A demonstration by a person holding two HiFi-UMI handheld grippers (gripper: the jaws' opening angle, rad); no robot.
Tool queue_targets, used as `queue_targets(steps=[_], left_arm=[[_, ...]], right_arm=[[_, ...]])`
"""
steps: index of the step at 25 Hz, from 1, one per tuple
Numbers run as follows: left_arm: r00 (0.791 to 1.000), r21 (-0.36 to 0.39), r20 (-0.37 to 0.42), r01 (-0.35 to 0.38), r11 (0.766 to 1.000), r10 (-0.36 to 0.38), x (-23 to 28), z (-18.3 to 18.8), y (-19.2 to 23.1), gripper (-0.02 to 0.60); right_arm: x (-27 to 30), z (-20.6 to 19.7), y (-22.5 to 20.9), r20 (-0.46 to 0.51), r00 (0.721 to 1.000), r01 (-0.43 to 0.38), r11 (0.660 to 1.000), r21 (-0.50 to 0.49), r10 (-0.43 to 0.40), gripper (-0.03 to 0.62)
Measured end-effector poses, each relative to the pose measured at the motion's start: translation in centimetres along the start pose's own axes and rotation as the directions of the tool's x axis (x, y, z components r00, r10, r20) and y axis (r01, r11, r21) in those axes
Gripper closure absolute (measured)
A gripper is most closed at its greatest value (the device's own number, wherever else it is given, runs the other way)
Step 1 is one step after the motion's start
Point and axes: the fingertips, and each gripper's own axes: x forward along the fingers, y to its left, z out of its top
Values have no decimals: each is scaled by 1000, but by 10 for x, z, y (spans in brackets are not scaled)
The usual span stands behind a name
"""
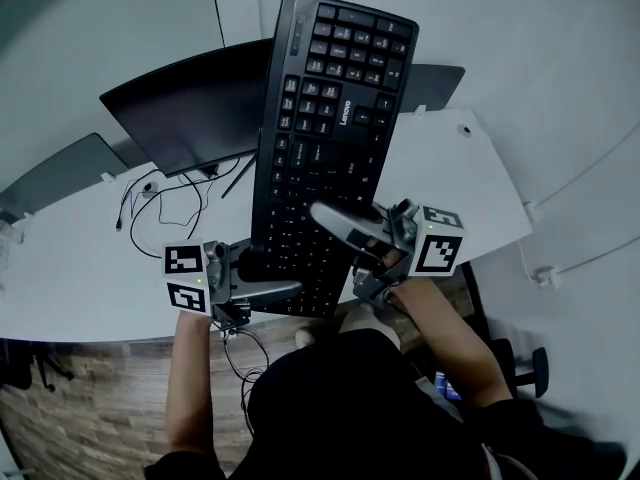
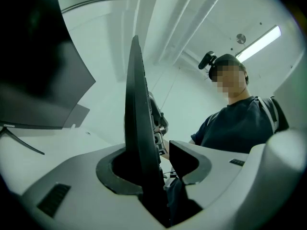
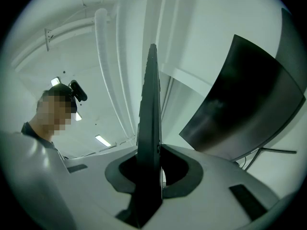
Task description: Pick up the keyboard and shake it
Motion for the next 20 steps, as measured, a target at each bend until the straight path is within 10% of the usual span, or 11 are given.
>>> queue_targets(steps=[4, 9, 20], left_arm=[[999, -9, -29, -19, 1000, 18, 5, -1, 2, 435], [969, -259, -164, 136, 956, -183, 14, 34, 10, 477], [974, -158, -193, 87, 983, -118, 18, 46, 20, 485]], right_arm=[[0, 1, 5, -7, 1000, -7, 1000, -12, 7, 510], [-13, 39, -9, 177, 945, 256, 959, 121, -274, 510], [-9, 53, -12, 195, 942, 264, 962, 68, -272, 503]])
